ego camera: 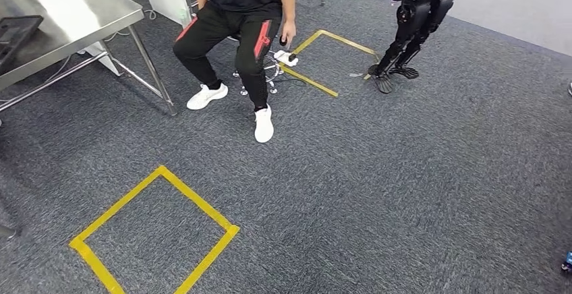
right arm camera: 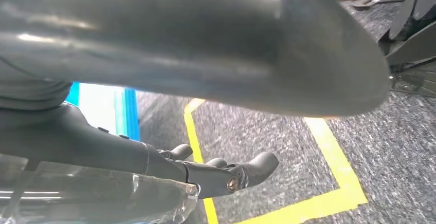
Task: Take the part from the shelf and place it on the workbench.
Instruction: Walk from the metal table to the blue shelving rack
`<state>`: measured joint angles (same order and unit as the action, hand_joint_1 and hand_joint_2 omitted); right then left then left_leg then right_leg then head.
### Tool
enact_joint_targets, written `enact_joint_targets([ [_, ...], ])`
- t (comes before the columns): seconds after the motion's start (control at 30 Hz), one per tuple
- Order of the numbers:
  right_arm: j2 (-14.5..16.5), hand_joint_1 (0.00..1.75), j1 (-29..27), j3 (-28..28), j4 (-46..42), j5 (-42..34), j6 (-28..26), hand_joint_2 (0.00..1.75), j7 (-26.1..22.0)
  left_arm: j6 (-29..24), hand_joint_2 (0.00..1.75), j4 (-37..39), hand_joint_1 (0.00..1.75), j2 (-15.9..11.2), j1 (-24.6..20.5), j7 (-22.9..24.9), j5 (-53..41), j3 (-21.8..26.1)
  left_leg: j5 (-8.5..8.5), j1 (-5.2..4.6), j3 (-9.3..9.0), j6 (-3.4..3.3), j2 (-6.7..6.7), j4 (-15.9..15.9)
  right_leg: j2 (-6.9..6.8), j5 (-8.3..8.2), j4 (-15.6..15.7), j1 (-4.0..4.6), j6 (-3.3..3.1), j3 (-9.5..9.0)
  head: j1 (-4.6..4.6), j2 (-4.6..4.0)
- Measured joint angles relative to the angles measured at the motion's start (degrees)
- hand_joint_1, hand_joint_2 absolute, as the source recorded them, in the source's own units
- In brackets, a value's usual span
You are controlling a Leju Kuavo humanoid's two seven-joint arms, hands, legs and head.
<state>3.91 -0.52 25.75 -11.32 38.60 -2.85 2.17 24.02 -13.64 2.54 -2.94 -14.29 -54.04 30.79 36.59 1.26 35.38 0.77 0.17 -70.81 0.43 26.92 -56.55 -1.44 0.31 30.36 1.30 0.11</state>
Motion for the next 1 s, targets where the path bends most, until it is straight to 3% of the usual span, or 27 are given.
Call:
enact_joint_targets([
  [0.03,0.22,0.0,-0.05,0.09,0.0,-0.08,-0.07,0.0,-0.01,0.08,0.0,0.0,0.0,-0.11,0.05,0.0,-0.04,-0.01,0.35,0.0,1.15,0.03,-0.22,-2.21,0.78,-0.04,-0.04,0.12,-0.04,0.04,0.0,0.0],
  [0.07,0.42,0.0,-0.11,0.21,0.0,-0.14,-0.13,0.0,-0.01,0.15,0.0,0.0,0.0,-0.21,0.04,0.0,-0.06,-0.01,-0.5,0.02,1.32,0.02,-0.3,-2.3,1.55,-0.03,-0.11,0.19,-0.04,0.02,-0.01,0.0],
  [0.13,0.77,0.0,-0.17,0.39,0.0,-0.21,-0.2,0.0,-0.01,0.14,0.0,0.0,0.0,-0.42,-0.04,0.0,-0.05,-0.01,-4.79,0.21,-1.24,-0.12,-1.14,3.77,3.16,-0.01,-0.41,0.18,0.0,-0.06,-0.01,0.0],
  [0.2,1.05,0.0,-0.03,0.49,-0.01,-0.3,-0.23,0.0,-0.02,0.05,0.0,0.0,0.0,-0.61,-0.08,0.0,-0.07,-0.01,-7.5,0.47,-4.12,-0.34,-3.48,10.48,4.62,0.1,-0.94,0.42,0.37,0.3,-0.01,0.0],
  [0.27,1.26,0.0,-0.01,0.64,-0.02,-0.36,-0.23,0.0,-0.05,-0.02,0.0,-0.03,0.0,-0.75,-0.28,0.02,-0.24,-0.03,-7.57,0.22,-4.81,-0.78,-4.42,12.4,5.8,-0.01,-1.07,0.52,1.2,1.2,-0.03,0.0],
  [0.33,1.5,0.0,-0.19,0.82,-0.02,-0.17,-0.29,0.0,-0.09,-0.01,0.0,-0.12,0.0,-0.86,-0.75,0.04,-0.29,-0.05,-7.99,-0.06,-4.8,-1.68,-3.14,12.75,6.41,-0.24,-1.08,0.37,2.09,1.92,-0.04,0.0],
  [0.4,1.81,0.0,-0.23,0.92,-0.09,0.31,-0.58,0.0,-0.29,-0.06,0.0,-0.27,0.0,-0.95,-1.14,-0.11,0.18,-0.04,-8.53,0.03,-4.81,-2.62,-1.78,13.3,4.3,1.09,-3.59,0.44,2.27,3.28,0.18,0.0],
  [0.47,2.1,0.0,-0.2,0.94,-0.34,1.18,-1.05,0.0,-0.79,-0.14,0.0,-0.4,0.0,-1.03,-1.2,-0.47,1.12,0.09,-8.73,-0.03,-4.68,-3.02,-0.19,13.49,1.34,4.44,-10.29,0.46,1.92,6.62,0.51,0.0],
  [0.53,2.15,0.0,-0.35,0.94,-0.7,2.41,-1.38,0.0,-1.29,-0.17,0.0,-0.47,0.0,-1.07,-1.1,-0.94,2.29,0.48,-8.73,-0.21,-4.51,-3.05,1.6,13.46,0.38,6.87,-16.54,0.34,2.11,9.5,0.62,0.0],
  [0.57,2.05,0.0,-0.47,0.93,-0.88,3.12,-1.45,0.0,-1.48,-0.16,0.0,-0.48,0.0,-1.05,-1.02,-1.17,2.81,0.79,-8.72,-0.25,-4.47,-3.02,2.41,13.45,0.18,6.87,-17.07,0.27,2.49,9.52,0.62,0.0],
  [0.6,1.88,0.0,-0.59,0.93,-1.04,3.79,-1.49,0.0,-1.6,-0.16,0.0,-0.48,0.0,-0.98,-0.91,-1.39,3.26,1.13,-8.69,-0.24,-4.48,-2.96,3.17,13.44,-0.12,6.05,-15.26,0.19,2.99,8.32,0.63,0.0],
  [0.67,1.51,0.0,-0.6,0.92,-1.34,4.88,-1.42,0.0,-1.84,-0.15,0.0,-0.48,0.0,-0.85,-0.57,-1.76,3.87,1.84,-8.54,-0.26,-4.66,-2.64,4.5,13.39,-2.06,3.35,-7.21,0.06,3.73,3.72,0.67,0.0],
  [0.73,1.3,0.0,-0.28,0.92,-1.55,5.43,-1.1,0.0,-2.14,-0.15,0.0,-0.48,0.0,-0.88,-0.14,-2.13,3.89,2.41,-8.22,-0.53,-5.01,-1.93,5.65,13.32,-4.02,1.44,-1.56,0.31,3.31,0.81,0.59,0.0],
  [0.77,1.27,0.0,-0.14,0.92,-1.6,5.57,-0.86,0.0,-2.27,-0.15,0.0,-0.48,0.0,-0.95,-0.02,-2.28,3.72,2.61,-8.07,-0.65,-5.25,-1.53,6.18,13.31,-4.31,1.12,-0.87,0.5,2.76,0.59,0.52,0.0],
  [0.83,1.2,0.0,-0.08,0.99,-1.62,5.85,-0.3,0.0,-2.43,-0.15,0.0,-0.54,0.0,-1.01,-0.09,-2.49,3.43,2.93,-7.88,-0.51,-5.67,-0.82,6.97,13.36,-3.18,0.81,-0.83,0.41,1.7,0.63,0.37,0.0],
  [0.9,1.14,0.0,-0.05,1.08,-1.62,6.18,0.25,0.0,-2.61,-0.15,0.0,-0.65,0.0,-0.98,-0.36,-2.62,3.09,3.14,-6.29,-0.14,-5.17,-0.23,5.01,11.62,-2.09,0.41,-0.66,-0.01,0.76,0.41,0.25,0.0],
  [0.97,1.15,0.0,0.05,1.16,-1.62,6.42,0.55,0.0,-2.96,-0.13,0.0,-0.7,0.0,-0.96,-0.45,-2.45,2.66,3.24,-2.41,0.07,-2.5,0.07,1.46,5.49,-0.95,0.08,-0.6,-0.12,0.09,0.48,0.06,0.0],
  [1.0,1.17,0.0,0.08,1.22,-1.61,6.44,0.59,0.0,-3.15,-0.11,0.0,-0.7,0.0,-0.96,-0.39,-2.28,2.53,3.3,-0.5,0.08,-0.61,0.11,0.41,1.47,-0.25,-0.01,-0.62,-0.01,-0.12,0.6,0.02,0.0],
])
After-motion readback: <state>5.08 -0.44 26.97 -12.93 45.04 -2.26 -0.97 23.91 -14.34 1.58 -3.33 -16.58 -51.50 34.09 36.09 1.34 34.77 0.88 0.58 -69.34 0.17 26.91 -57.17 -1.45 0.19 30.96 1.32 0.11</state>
